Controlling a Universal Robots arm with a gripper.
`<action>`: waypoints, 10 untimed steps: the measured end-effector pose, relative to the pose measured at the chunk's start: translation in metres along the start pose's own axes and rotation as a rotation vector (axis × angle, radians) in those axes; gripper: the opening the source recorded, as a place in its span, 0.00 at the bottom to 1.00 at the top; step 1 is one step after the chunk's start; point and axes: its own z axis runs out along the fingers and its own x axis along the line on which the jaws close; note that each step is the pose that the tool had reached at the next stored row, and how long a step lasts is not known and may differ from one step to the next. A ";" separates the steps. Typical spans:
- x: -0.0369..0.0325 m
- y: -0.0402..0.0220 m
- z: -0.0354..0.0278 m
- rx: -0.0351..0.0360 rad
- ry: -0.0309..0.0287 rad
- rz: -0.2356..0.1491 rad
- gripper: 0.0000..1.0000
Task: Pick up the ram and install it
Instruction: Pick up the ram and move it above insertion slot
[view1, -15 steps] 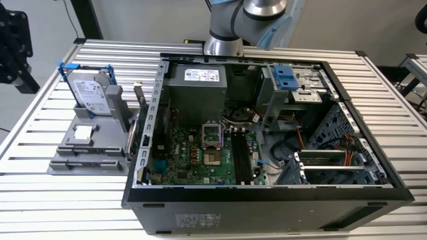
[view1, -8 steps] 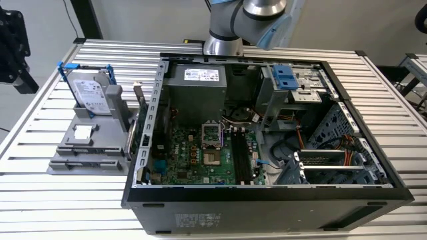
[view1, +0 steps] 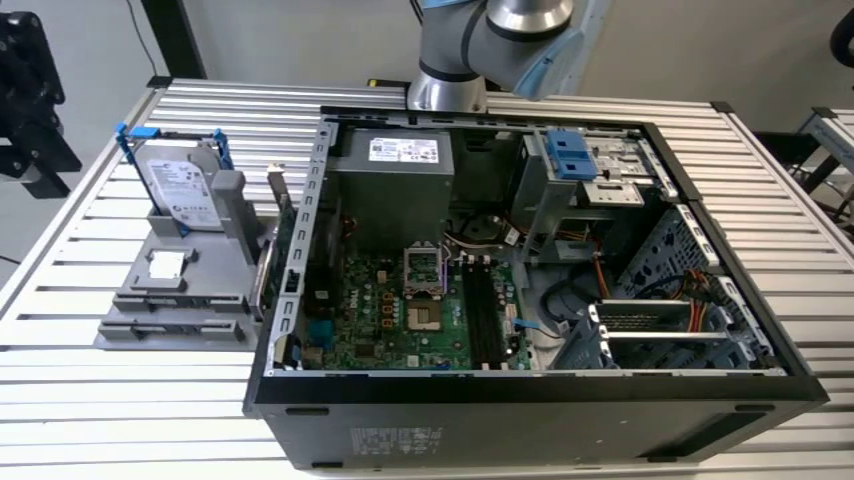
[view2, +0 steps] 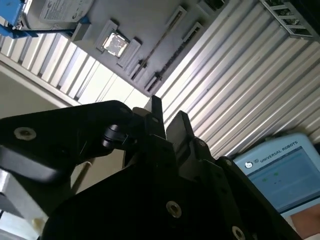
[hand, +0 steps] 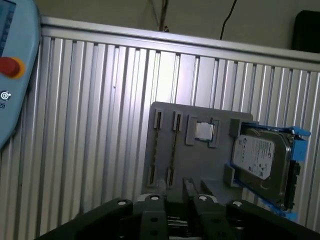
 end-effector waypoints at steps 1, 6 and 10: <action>0.0000 0.0000 0.0000 -0.0002 0.0001 -0.003 1.00; 0.0000 0.0000 0.0000 -0.0015 0.0002 -0.021 1.00; 0.0000 -0.0001 0.0010 0.0004 -0.0001 0.005 1.00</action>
